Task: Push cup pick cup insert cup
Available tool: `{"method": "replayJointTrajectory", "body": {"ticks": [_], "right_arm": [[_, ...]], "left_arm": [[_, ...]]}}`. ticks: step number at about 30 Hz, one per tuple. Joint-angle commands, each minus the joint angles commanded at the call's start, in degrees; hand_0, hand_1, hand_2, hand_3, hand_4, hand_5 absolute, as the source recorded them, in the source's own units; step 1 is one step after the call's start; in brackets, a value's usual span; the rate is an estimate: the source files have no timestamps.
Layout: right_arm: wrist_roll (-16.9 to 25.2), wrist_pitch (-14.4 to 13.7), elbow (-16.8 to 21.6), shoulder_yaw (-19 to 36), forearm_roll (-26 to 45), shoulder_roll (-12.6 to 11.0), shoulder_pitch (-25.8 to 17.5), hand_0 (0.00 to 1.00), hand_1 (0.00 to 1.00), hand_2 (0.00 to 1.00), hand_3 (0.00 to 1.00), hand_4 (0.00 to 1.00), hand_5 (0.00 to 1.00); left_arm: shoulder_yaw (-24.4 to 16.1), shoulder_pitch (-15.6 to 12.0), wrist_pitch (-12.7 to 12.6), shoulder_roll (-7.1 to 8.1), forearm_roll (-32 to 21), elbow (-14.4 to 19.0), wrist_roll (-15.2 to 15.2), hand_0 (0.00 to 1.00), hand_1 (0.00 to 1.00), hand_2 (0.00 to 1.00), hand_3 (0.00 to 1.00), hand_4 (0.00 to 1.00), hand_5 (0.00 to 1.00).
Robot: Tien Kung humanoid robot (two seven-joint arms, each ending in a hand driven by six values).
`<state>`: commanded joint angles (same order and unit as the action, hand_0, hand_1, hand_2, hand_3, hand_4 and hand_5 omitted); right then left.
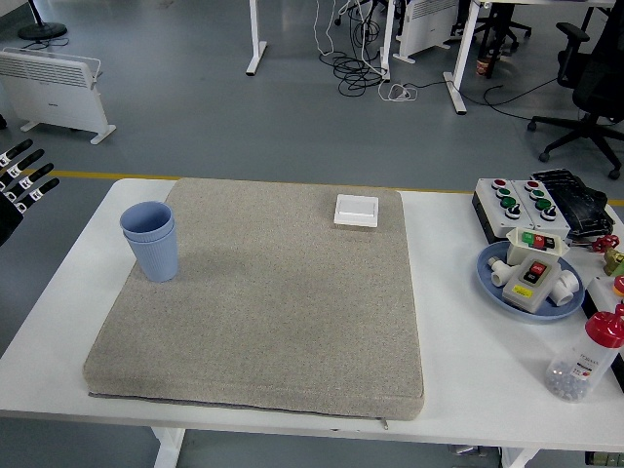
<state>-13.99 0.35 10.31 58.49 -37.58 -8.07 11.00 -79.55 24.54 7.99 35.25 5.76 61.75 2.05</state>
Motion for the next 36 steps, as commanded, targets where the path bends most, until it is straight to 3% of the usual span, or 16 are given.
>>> {"method": "replayJointTrajectory", "body": {"ticks": [6, 9, 15, 26, 36], "right_arm": [[0.2, 0.0, 0.0, 0.8, -0.7, 0.1, 0.3, 0.771, 0.71, 0.71, 0.614, 0.273, 0.554], [0.3, 0.0, 0.0, 1.2, -0.9, 0.2, 0.2, 0.771, 0.71, 0.71, 0.614, 0.273, 0.554], [0.3, -0.1, 0.0, 1.5, -1.4, 0.4, 0.2, 0.77, 0.71, 0.71, 0.614, 0.273, 0.555], [-0.1, -0.2, 0.0, 1.8, -2.2, 0.6, -0.3, 0.77, 0.71, 0.71, 0.613, 0.271, 0.558], [-0.4, -0.2, 0.0, 1.8, -2.9, 0.7, -0.7, 0.77, 0.709, 0.71, 0.613, 0.27, 0.557]], "left_arm": [[-2.7, -4.1, 0.7, -2.38, -14.5, 1.3, -1.6, 0.776, 0.787, 0.834, 0.745, 0.603, 0.998], [-2.8, -5.5, 0.7, -3.25, -18.3, 1.6, -2.0, 0.776, 0.787, 0.834, 0.745, 0.603, 0.998], [-2.8, -7.4, 0.7, -4.68, -17.3, 1.3, -2.1, 0.776, 0.786, 0.833, 0.745, 0.605, 0.998], [-1.8, -10.0, -0.1, -6.8, -6.9, -0.6, -3.8, 0.78, 0.787, 0.831, 0.744, 0.605, 0.998], [-1.6, -10.7, 0.2, -8.27, -5.5, -3.3, -3.9, 0.78, 0.787, 0.83, 0.742, 0.605, 0.998]]}}
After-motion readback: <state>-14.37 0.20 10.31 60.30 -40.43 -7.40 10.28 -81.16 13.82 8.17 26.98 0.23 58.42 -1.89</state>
